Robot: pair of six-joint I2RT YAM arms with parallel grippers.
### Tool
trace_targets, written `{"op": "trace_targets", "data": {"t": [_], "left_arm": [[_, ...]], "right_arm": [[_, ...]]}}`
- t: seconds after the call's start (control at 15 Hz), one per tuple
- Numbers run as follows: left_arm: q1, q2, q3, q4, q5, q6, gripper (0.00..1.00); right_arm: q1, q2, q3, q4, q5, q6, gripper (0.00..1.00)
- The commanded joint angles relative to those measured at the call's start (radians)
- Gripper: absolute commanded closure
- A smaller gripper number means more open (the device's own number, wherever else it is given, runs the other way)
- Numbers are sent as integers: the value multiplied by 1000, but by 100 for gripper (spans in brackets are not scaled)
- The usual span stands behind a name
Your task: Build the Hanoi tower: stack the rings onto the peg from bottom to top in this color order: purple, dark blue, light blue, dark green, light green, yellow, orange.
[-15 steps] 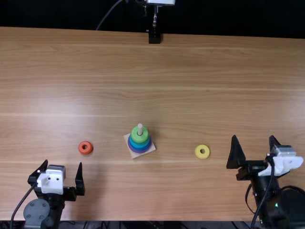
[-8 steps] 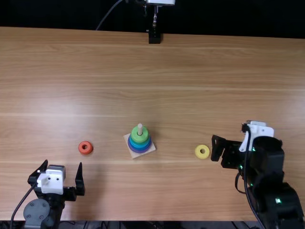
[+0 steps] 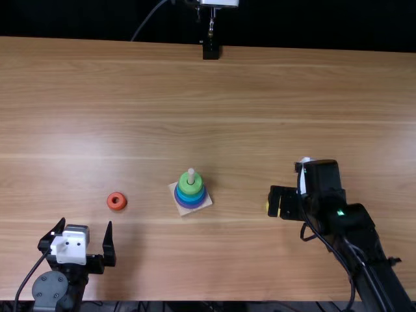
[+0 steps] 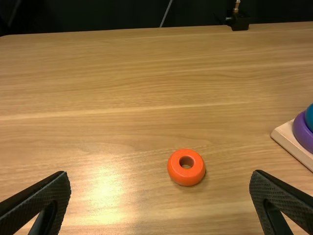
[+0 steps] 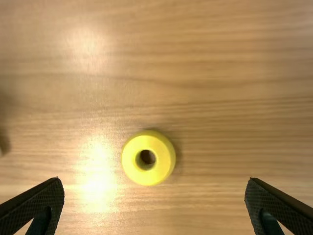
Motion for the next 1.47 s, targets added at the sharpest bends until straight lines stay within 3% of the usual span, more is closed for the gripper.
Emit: {"op": "trace_targets", "data": {"t": [0.0, 0.33, 0.6, 1.2, 1.27, 1.33, 1.4], "left_arm": [[11, -12, -114, -48, 0, 2, 0], [11, -12, -114, -48, 0, 2, 0], [11, -12, -114, -46, 0, 2, 0], [11, -12, -114, -48, 0, 0, 0], [11, -12, -114, -48, 0, 2, 0], [11, -12, -114, -48, 0, 2, 0], [11, -12, -114, -48, 0, 2, 0]], "right_arm": [[12, 52, 50, 2, 12, -28, 0], [12, 225, 93, 0, 18, -30, 0], [69, 270, 96, 0, 18, -19, 0], [80, 351, 111, -16, 16, -12, 2], [80, 351, 110, -15, 18, -13, 34], [80, 351, 111, -13, 16, -13, 56], [81, 351, 110, -15, 16, -13, 67]]}}
